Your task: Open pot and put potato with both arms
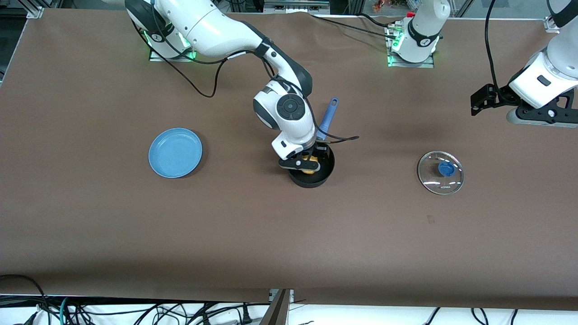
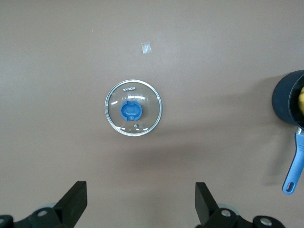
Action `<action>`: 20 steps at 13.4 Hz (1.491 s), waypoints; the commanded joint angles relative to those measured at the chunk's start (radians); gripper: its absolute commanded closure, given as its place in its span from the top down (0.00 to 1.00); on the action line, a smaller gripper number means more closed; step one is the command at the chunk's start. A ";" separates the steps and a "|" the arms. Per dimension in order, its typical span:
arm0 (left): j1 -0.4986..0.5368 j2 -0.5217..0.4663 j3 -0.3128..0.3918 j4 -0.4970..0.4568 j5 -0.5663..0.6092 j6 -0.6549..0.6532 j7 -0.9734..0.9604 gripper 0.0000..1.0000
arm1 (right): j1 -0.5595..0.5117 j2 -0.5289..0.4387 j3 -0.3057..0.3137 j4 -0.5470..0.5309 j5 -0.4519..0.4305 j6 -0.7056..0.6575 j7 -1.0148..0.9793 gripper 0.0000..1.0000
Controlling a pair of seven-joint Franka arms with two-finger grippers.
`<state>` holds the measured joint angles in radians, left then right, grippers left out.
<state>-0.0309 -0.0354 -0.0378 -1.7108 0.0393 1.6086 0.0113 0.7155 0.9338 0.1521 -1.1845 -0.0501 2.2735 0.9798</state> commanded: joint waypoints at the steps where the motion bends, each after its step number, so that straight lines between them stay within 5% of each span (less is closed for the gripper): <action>1: 0.000 -0.020 -0.002 -0.007 0.017 -0.015 -0.008 1.00 | 0.008 -0.003 -0.003 0.005 -0.024 -0.005 0.022 0.99; 12: -0.001 -0.014 -0.004 0.010 0.017 -0.015 -0.008 1.00 | -0.079 -0.260 -0.062 -0.009 0.016 -0.199 -0.016 0.99; 17: -0.001 -0.014 -0.004 0.010 0.017 -0.015 -0.008 1.00 | -0.223 -0.528 -0.068 -0.133 0.062 -0.437 -0.243 1.00; 20: -0.001 -0.014 -0.004 0.010 0.017 -0.015 -0.008 1.00 | -0.286 -0.668 -0.133 -0.188 0.118 -0.598 -0.425 1.00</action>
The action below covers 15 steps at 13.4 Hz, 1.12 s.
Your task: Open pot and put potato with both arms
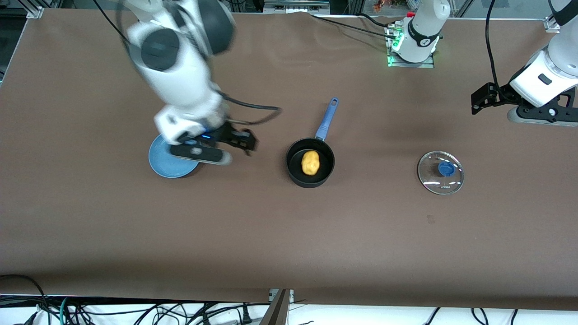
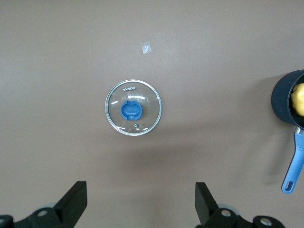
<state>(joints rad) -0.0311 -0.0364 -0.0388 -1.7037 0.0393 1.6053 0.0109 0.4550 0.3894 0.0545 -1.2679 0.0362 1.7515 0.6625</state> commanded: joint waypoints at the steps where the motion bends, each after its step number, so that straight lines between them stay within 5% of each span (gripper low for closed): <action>1: -0.001 -0.013 -0.003 0.003 0.017 -0.012 -0.008 1.00 | -0.029 -0.176 -0.079 -0.126 0.031 -0.133 -0.172 1.00; 3: -0.001 -0.013 -0.003 0.003 0.017 -0.012 -0.008 1.00 | -0.067 -0.321 -0.154 -0.239 0.036 -0.185 -0.364 1.00; 5: -0.001 -0.013 -0.003 0.003 0.017 -0.012 -0.008 1.00 | -0.149 -0.407 -0.159 -0.304 0.039 -0.225 -0.482 1.00; 8: -0.001 -0.013 -0.003 0.003 0.017 -0.012 -0.008 1.00 | -0.294 -0.425 -0.131 -0.306 0.036 -0.259 -0.683 1.00; 15: -0.001 -0.013 -0.003 0.003 0.016 -0.015 -0.008 1.00 | -0.291 -0.371 -0.125 -0.255 0.022 -0.251 -0.692 1.00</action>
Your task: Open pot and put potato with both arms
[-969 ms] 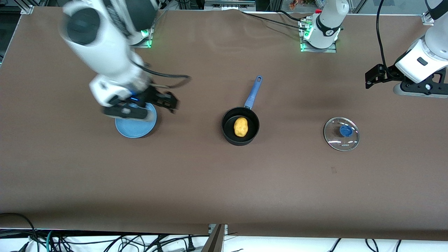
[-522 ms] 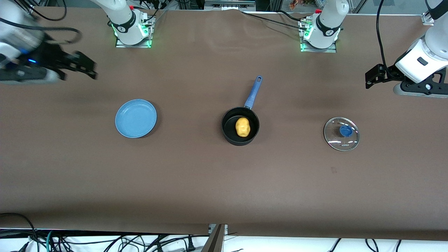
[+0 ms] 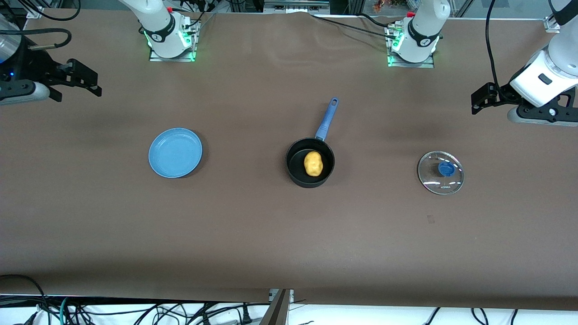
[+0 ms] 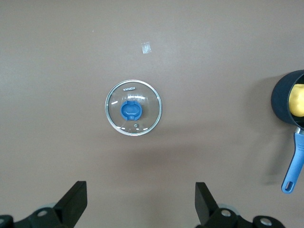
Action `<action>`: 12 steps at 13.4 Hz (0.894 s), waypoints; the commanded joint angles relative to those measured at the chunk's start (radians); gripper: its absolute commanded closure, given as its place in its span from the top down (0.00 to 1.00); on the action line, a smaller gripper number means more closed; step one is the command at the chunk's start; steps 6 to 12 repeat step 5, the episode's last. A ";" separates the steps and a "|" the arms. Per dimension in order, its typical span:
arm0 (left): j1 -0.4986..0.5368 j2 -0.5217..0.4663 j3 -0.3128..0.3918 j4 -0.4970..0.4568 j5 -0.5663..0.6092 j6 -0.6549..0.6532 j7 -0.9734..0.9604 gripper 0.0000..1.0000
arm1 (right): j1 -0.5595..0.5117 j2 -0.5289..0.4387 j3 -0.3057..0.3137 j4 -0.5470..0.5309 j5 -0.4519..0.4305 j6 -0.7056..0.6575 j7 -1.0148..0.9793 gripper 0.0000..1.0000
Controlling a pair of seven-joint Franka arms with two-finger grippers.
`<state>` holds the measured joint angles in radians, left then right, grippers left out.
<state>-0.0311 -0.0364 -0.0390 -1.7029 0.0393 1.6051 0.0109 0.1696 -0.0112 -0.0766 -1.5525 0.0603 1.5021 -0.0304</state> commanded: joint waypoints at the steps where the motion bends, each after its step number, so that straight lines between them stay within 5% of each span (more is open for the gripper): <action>1: -0.001 -0.013 -0.002 0.002 0.016 -0.014 -0.008 1.00 | -0.005 0.034 0.006 0.032 -0.007 0.000 0.000 1.00; 12: -0.001 -0.013 -0.002 0.002 0.016 -0.016 -0.008 1.00 | -0.004 0.043 0.008 0.039 -0.033 -0.011 -0.003 1.00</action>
